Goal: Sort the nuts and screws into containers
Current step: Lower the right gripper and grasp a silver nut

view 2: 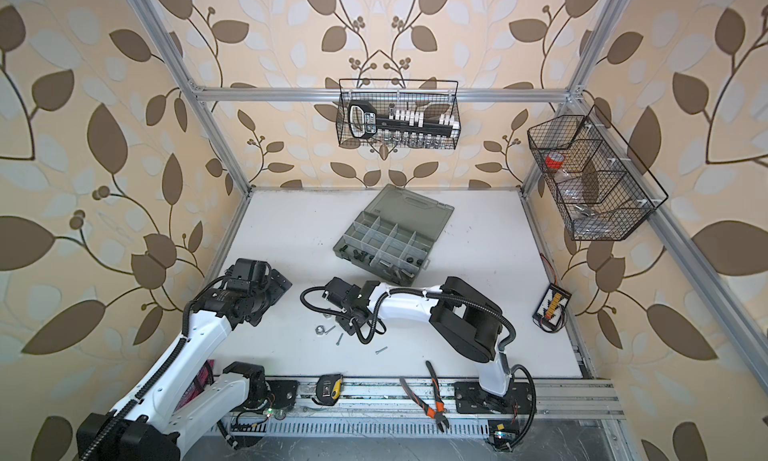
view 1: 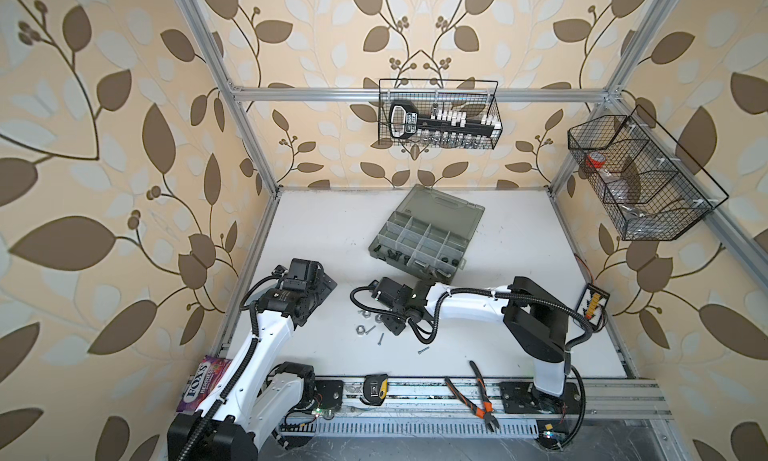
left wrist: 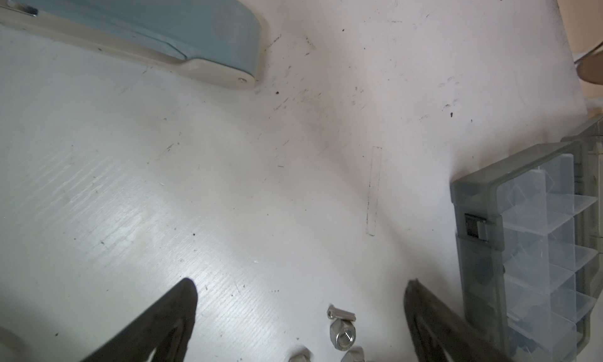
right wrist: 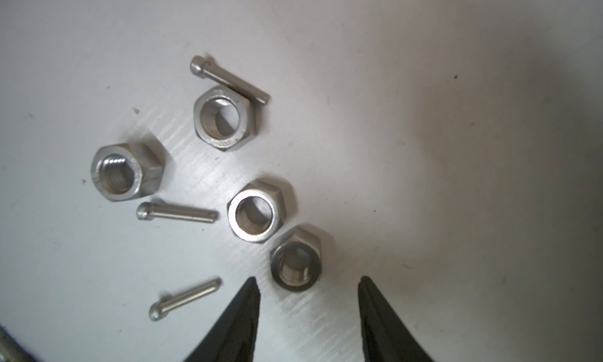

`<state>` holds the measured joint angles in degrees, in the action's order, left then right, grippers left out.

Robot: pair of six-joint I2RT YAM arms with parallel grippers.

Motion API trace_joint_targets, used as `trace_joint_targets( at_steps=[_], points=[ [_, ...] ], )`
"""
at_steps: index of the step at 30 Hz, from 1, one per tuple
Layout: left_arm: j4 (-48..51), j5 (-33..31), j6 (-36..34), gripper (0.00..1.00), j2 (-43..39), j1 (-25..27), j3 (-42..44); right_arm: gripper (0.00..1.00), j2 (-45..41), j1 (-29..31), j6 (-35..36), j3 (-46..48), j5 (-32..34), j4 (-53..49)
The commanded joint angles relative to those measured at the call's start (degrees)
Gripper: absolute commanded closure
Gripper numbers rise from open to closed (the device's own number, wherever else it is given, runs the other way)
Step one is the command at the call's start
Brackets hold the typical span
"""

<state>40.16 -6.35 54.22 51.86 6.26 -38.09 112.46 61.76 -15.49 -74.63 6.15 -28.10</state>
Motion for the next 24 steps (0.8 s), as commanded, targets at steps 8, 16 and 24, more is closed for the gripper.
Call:
trace_joint_targets(
  at_steps=[8, 16, 24],
  points=[
    [-0.96, 1.07, -0.69, 0.01, 0.72, -0.99, 0.49, 0.61, 3.44, 0.36, 0.9, -2.41, -0.35, -0.73],
    [-1.4, 1.71, -0.69, 0.01, 1.31, -1.03, 0.66, 0.71, 3.97, 0.24, 0.81, -1.38, -0.05, 0.21],
    [-1.23, 2.15, -1.12, 0.01, 1.41, -1.08, 0.91, 0.96, 2.85, -0.38, 0.55, -0.5, -0.33, 1.28]
  ],
)
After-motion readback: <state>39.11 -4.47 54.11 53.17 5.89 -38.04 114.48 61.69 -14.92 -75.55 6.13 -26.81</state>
